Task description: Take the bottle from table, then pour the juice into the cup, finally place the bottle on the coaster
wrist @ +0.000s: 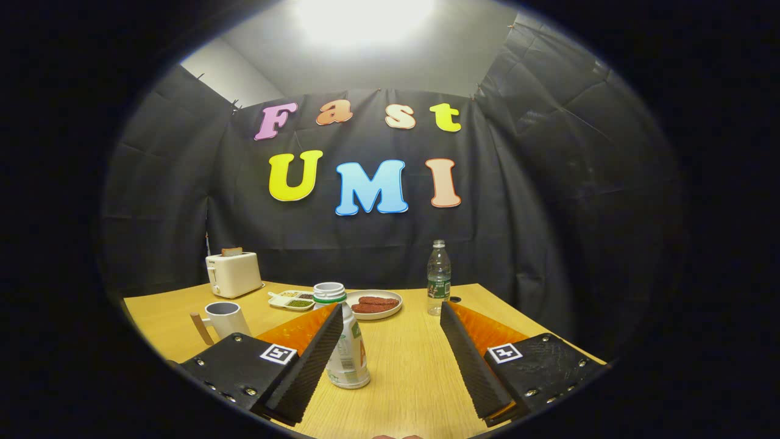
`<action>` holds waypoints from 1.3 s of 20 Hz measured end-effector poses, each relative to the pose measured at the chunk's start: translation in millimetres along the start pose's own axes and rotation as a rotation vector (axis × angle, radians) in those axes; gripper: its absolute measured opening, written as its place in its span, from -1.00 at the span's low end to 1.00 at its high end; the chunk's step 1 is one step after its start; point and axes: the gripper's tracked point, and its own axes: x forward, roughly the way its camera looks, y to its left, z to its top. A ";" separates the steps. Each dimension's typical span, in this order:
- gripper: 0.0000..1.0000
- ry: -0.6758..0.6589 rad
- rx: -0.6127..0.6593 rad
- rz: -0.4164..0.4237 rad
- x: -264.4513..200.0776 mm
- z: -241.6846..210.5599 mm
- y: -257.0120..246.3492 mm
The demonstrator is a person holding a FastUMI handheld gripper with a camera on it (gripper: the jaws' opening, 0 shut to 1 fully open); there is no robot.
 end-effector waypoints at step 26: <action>0.97 0.042 -0.097 0.048 73.1 -65.4 78.9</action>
